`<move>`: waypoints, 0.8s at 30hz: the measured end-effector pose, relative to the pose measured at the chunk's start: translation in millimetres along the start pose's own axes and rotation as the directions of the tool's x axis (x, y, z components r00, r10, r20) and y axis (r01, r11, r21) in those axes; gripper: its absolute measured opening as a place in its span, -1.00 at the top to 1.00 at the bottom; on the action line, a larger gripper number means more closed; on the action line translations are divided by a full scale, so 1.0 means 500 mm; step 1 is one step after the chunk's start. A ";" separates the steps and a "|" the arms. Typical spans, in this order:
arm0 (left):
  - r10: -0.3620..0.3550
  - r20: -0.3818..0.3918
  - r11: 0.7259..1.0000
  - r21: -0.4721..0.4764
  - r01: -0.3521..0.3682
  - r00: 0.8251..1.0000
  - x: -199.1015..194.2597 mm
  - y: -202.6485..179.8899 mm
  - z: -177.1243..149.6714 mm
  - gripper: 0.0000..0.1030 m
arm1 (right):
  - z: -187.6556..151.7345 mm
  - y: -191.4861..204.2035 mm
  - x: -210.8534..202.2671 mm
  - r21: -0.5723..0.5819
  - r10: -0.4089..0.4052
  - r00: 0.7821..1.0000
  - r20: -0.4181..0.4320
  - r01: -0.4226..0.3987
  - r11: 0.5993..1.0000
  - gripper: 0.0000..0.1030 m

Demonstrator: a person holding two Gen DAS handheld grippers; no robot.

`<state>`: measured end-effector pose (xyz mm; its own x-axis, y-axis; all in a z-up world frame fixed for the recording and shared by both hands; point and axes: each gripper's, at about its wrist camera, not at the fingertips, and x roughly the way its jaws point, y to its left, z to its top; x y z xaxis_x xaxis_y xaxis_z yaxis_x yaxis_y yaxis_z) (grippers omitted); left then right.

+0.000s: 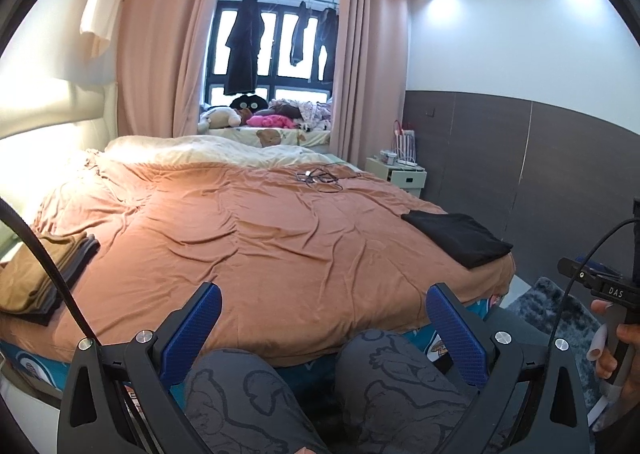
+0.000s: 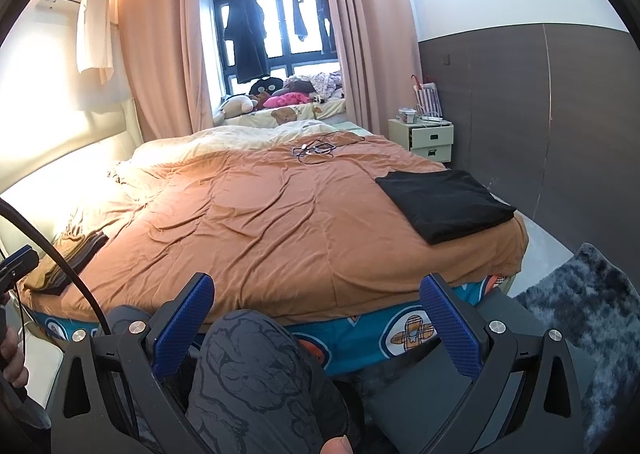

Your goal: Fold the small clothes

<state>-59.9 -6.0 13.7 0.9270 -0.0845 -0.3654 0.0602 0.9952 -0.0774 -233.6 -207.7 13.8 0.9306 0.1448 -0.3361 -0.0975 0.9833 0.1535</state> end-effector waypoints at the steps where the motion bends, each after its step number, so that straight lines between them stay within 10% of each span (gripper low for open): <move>1: 0.002 0.002 1.000 0.001 -0.002 1.000 -0.001 0.000 -0.001 -0.99 | 0.000 -0.001 0.000 -0.001 0.000 1.000 0.000 0.000 1.000 -1.00; 24: -0.030 -0.007 1.000 0.007 0.030 1.000 -0.005 -0.008 -0.010 -0.99 | -0.006 0.010 0.003 0.003 -0.012 1.000 -0.016 0.012 1.000 -1.00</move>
<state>-64.2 -10.2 10.1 0.9220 -0.1147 -0.3698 0.0906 0.9925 -0.0821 -233.5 -202.2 11.2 0.9260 0.1344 -0.3527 -0.0851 0.9847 0.1518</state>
